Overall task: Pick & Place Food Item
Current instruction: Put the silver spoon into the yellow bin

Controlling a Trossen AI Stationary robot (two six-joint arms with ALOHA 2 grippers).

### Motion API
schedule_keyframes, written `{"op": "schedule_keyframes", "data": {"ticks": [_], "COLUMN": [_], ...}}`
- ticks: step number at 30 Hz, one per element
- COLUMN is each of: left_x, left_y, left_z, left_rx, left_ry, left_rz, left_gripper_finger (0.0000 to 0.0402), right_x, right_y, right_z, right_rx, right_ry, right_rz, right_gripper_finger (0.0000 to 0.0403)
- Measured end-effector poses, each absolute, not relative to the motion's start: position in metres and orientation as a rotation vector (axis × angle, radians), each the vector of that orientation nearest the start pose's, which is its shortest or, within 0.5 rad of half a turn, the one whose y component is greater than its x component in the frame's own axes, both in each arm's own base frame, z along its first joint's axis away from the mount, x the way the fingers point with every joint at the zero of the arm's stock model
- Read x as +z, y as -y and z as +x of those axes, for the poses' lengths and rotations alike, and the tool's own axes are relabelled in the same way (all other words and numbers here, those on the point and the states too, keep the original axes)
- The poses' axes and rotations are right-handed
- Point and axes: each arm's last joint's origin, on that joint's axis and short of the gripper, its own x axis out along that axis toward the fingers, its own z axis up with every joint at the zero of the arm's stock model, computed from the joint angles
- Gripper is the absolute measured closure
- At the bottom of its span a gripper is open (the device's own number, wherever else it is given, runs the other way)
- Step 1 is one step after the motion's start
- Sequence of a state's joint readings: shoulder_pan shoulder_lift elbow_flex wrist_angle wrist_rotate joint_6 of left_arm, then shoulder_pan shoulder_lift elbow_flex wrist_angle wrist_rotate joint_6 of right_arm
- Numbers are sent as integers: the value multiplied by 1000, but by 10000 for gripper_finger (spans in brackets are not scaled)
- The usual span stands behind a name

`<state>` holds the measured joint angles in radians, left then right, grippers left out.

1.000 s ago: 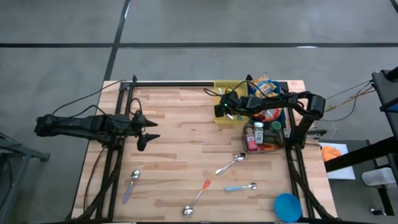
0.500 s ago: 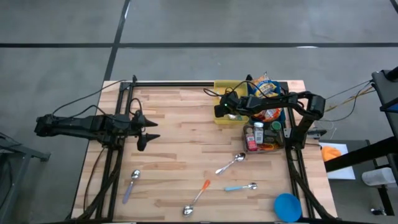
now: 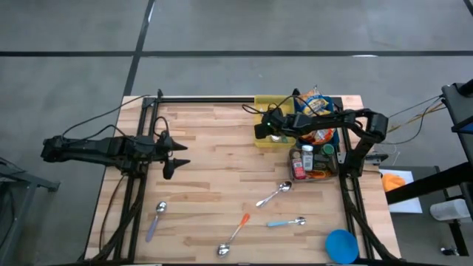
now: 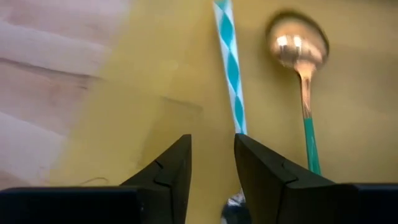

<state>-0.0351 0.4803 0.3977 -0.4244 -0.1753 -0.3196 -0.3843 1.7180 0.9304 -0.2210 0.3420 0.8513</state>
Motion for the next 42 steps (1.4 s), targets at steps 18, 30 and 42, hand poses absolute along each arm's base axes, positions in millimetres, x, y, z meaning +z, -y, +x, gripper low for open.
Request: {"op": "schedule_keyframes", "data": {"ticks": [18, 30, 42], "left_x": [218, 218, 218], "left_y": [-1, -1, -1], "left_z": [119, 119, 119], "left_rx": [216, 216, 216], "left_ry": [-477, -478, -478], "left_rz": [-259, -259, -259], "left_gripper_finger": [112, 112, 112], "right_x": [261, 267, 239], "right_y": [21, -55, -69], "right_z": [289, 267, 251], "right_rx": [-462, -28, 90], "right_ry": [-542, -658, -812], "right_rz": [217, -158, -193], "right_gripper_finger": [282, 282, 282]}}
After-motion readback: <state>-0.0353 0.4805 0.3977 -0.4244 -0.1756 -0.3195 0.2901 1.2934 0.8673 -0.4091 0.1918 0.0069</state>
